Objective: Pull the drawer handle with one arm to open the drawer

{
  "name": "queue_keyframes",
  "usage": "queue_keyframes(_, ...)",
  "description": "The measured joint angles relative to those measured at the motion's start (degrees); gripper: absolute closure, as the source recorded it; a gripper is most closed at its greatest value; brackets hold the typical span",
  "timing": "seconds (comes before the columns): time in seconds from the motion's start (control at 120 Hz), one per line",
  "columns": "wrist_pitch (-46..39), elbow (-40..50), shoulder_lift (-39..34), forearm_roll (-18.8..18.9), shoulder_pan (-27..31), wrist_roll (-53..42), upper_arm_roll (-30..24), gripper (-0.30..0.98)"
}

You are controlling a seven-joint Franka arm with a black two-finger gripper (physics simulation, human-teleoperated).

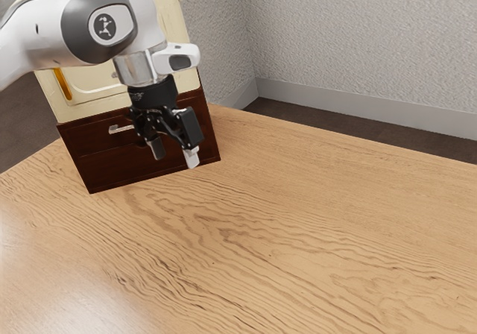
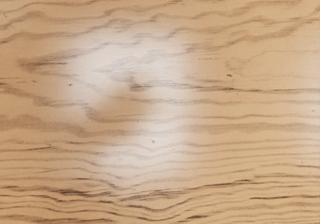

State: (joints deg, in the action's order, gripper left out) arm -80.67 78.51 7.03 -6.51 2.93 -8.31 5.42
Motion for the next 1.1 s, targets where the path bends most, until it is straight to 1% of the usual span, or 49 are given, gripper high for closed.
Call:
queue_keyframes(0.2, 0.12, -0.08, 0.16, -0.27, -0.06, -0.6, 0.08, 0.0)
queue_keyframes(0.233, 0.63, -1.87, 0.13, -0.26, -0.14, -0.65, 0.22, 0.0)
queue_keyframes(0.3, 3.03, -9.22, -0.09, -0.21, -0.12, -0.7, 0.29, 0.0)
queue_keyframes(0.342, 4.63, -11.46, -0.33, -0.15, -0.1, -0.66, 0.31, 0.0)
queue_keyframes(0.45, 7.25, -13.11, -0.62, -0.04, -0.29, -0.55, -0.03, 0.0)
queue_keyframes(0.542, 7.45, -12.92, -0.43, 0.09, -0.52, -0.53, -0.12, 0.0)
queue_keyframes(0.633, 5.31, -9.43, -0.05, 0.47, -0.45, -0.67, -0.14, 0.0)
queue_keyframes(0.867, -4.53, 2.32, -0.25, 4.43, -3.28, -2.84, -0.57, 0.0)
queue_keyframes(0.933, -7.01, 7.51, -3.58, 6.65, -4.94, -3.68, -0.27, 0.0)
queue_keyframes(1.008, -9.64, 17.13, -11.66, 8.28, -6.77, -4.68, -0.13, 0.0)
queue_keyframes(1.05, -10.82, 19.5, -13.71, 8.85, -6.79, -5.42, -0.05, 0.0)
queue_keyframes(1.1, -12.01, 20.79, -14.49, 9.33, -6.03, -6.26, 0.0, 0.0)
